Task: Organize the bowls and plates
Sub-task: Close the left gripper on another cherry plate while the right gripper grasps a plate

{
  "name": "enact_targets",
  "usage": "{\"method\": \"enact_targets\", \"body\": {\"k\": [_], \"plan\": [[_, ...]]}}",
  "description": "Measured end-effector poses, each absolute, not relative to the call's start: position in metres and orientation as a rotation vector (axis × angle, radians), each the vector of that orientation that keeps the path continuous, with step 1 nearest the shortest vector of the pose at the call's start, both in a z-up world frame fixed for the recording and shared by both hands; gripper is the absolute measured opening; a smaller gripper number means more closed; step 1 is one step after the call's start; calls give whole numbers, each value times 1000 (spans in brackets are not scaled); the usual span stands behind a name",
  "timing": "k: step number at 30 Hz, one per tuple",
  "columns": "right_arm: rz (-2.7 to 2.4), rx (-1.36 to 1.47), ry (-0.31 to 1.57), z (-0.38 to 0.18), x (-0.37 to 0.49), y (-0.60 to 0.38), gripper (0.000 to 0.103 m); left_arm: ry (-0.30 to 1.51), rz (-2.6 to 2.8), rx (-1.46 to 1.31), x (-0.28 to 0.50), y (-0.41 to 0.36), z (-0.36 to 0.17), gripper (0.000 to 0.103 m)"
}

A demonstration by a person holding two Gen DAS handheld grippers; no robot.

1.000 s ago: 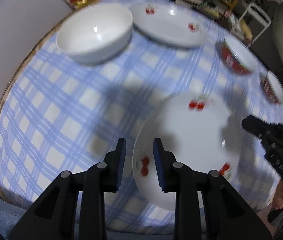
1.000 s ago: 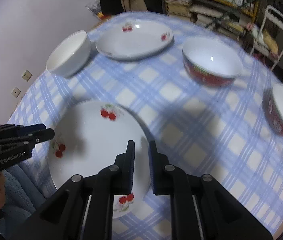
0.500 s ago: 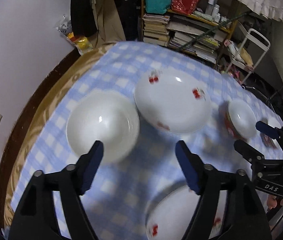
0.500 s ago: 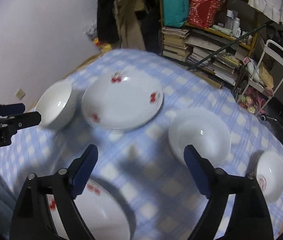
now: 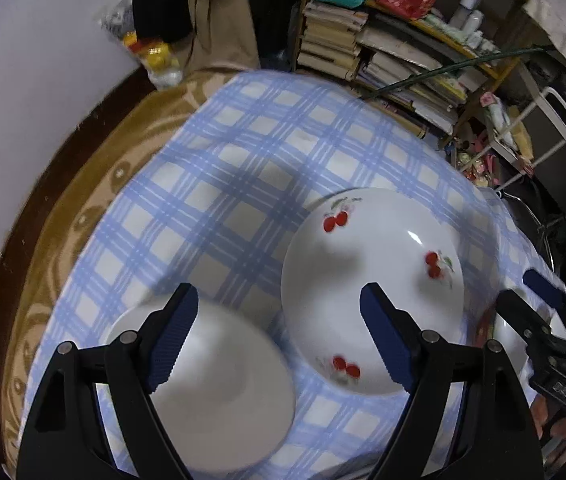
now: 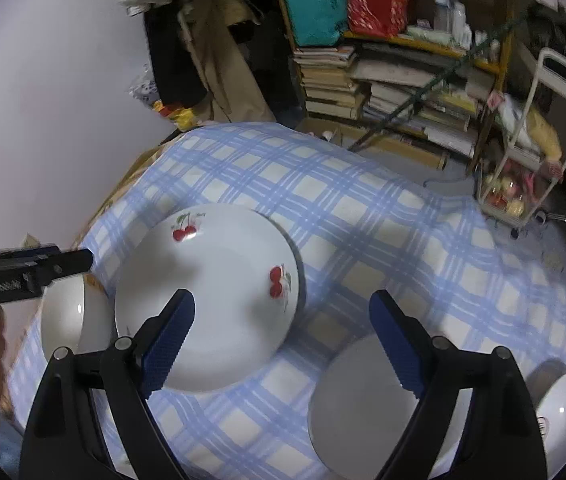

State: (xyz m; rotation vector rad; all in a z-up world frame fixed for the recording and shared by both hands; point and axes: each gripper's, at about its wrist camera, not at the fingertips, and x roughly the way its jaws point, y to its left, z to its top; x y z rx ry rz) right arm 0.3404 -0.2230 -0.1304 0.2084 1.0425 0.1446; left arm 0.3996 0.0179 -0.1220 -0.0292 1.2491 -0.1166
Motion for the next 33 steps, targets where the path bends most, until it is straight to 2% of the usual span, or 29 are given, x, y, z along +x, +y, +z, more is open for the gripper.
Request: {"method": "enact_targets", "body": {"k": [3, 17, 18, 19, 20, 22, 24, 25, 27, 29, 30, 31, 32, 33], "plan": [[193, 289, 1052, -134, 350, -225, 92, 1293, -101, -73, 414, 18, -135, 82], [149, 303, 1190, -176, 382, -227, 83, 1368, -143, -78, 439, 3, -171, 80], [153, 305, 1215, -180, 384, -227, 80, 1371, -151, -76, 440, 2, -172, 76], [158, 309, 1240, -184, 386, -227, 70, 1380, -184, -80, 442, -1, -174, 74], [157, 315, 1272, -189, 388, -227, 64, 1390, -203, -75, 445, -2, -176, 73], [151, 327, 1301, -194, 389, -227, 63, 1403, -177, -50, 448, -5, -181, 70], [157, 333, 1301, -195, 389, -225, 62, 1418, -186, -48, 449, -7, -185, 59], [163, 338, 1304, -196, 390, -224, 62, 1447, -203, -41, 450, -10, -191, 57], [171, 331, 1318, -198, 392, -221, 56, 1474, -176, 13, 451, -14, -197, 52], [182, 294, 1340, -200, 394, -216, 44, 1482, -160, 38, 452, -16, -199, 49], [191, 280, 1354, -202, 395, -214, 42, 1489, -165, 40, 452, -17, -201, 43], [190, 258, 1377, -205, 396, -212, 35, 1497, -169, 43, 451, -18, -202, 41], [187, 223, 1407, -210, 397, -209, 24, 1506, -170, 52, 451, -20, -202, 38], [197, 206, 1419, -211, 396, -207, 22, 1516, -173, 61, 451, -22, -202, 39]]}}
